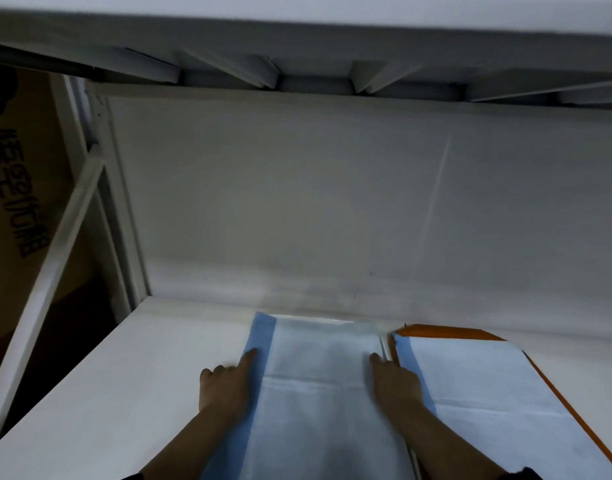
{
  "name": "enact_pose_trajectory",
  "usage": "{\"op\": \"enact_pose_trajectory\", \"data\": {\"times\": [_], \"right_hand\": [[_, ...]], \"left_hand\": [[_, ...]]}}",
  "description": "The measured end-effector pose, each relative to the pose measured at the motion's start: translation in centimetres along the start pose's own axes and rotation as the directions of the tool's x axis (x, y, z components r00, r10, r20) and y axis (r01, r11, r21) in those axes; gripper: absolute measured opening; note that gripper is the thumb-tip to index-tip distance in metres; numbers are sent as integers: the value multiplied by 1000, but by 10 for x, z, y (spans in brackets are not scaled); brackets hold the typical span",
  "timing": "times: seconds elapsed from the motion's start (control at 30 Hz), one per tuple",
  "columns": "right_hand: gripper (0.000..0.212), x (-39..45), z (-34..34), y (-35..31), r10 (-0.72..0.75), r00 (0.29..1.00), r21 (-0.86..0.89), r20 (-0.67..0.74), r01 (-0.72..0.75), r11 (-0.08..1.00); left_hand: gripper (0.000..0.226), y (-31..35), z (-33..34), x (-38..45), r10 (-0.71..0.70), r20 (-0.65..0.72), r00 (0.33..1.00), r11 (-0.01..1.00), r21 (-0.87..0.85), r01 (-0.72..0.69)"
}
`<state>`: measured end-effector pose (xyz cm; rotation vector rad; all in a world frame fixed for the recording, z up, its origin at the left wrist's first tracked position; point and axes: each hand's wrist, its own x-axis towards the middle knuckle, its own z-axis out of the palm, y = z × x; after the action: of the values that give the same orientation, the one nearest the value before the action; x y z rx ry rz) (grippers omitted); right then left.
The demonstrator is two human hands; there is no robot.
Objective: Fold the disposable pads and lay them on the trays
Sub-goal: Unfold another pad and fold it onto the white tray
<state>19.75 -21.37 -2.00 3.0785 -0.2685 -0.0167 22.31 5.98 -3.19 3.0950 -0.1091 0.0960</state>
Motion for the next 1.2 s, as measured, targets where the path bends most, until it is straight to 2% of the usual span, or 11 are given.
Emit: {"op": "enact_pose_trajectory", "data": {"times": [0.2,0.33,0.47,0.57,0.67,0.8,0.93,1.0,1.07,1.13,1.2], "right_hand": [[29,-3,0,2,-66,995,-153,-79,53,987],[30,-8,10,2,-54,999,-161,-9,52,986],[12,-10,15,-9,-133,977,-40,-166,128,991],[38,-13,41,-32,-256,966,82,-48,259,962],[46,-13,66,-51,-322,946,141,-30,323,936],[62,-7,77,-46,-236,971,180,47,224,958],[119,2,62,-43,-165,986,258,7,157,953],[129,11,53,-42,-95,994,219,44,83,972],[117,21,45,-45,-101,994,214,43,90,973],[86,34,36,-55,-152,987,278,57,131,952],[56,49,27,-68,-202,975,364,88,158,918]], "left_hand": [[48,4,0,-3,108,67,992,965,233,-120],[44,9,0,-4,134,63,989,938,313,-147],[36,5,10,-10,142,-127,982,967,228,-111],[51,18,30,-11,274,-6,962,959,72,-273],[55,40,53,-11,386,82,919,922,-55,-383],[55,49,72,-3,331,102,938,942,-96,-322],[64,47,75,3,235,10,972,970,-70,-234],[74,47,75,15,207,19,978,978,-40,-206],[73,49,73,31,198,20,980,980,-15,-198],[62,54,64,47,211,-29,977,976,-47,-212],[62,65,52,55,232,47,972,966,-130,-224]]}}
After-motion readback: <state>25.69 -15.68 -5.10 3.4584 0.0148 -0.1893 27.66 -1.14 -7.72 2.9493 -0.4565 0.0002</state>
